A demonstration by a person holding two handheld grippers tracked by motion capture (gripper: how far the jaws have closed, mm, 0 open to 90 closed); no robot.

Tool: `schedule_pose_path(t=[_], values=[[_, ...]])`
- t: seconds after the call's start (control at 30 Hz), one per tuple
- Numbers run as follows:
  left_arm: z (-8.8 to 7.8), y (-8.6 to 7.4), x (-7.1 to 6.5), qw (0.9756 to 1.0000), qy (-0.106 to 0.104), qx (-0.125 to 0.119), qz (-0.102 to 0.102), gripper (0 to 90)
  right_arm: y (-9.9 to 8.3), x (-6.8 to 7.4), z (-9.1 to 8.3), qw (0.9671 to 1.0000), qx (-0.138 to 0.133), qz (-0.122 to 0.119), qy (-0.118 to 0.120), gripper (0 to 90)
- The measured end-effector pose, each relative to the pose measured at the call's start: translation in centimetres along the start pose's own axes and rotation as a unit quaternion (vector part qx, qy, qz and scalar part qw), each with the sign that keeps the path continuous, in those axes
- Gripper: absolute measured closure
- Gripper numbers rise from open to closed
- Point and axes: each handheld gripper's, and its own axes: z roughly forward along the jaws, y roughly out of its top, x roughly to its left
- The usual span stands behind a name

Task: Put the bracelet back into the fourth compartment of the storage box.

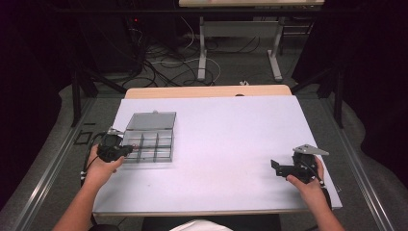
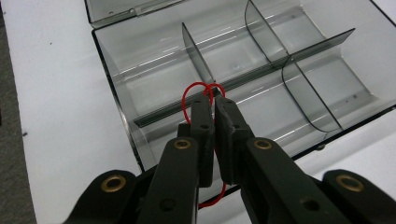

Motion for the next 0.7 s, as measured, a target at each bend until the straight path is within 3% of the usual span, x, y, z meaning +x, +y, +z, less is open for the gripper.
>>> schedule_pose_path(t=[0.1,0.17,0.43,0.7], values=[[0.09,-0.21,0.25,0.9999,0.001,0.009,0.005,87.3,0.02,0.02,0.03,1.0000,0.000,0.000,-0.001,0.0],[0.33,-0.42,0.19,1.0000,0.000,0.005,-0.006,87.3,0.01,0.01,0.04,1.0000,0.000,0.000,0.000,0.0],[0.73,-0.47,0.24,0.9999,-0.003,0.008,-0.009,86.5,-0.01,0.03,0.05,1.0000,0.001,0.003,0.000,0.0],[0.68,-0.39,0.25,0.9998,-0.005,0.008,-0.017,78.1,-0.03,0.00,0.01,1.0000,0.001,0.003,0.001,0.0]])
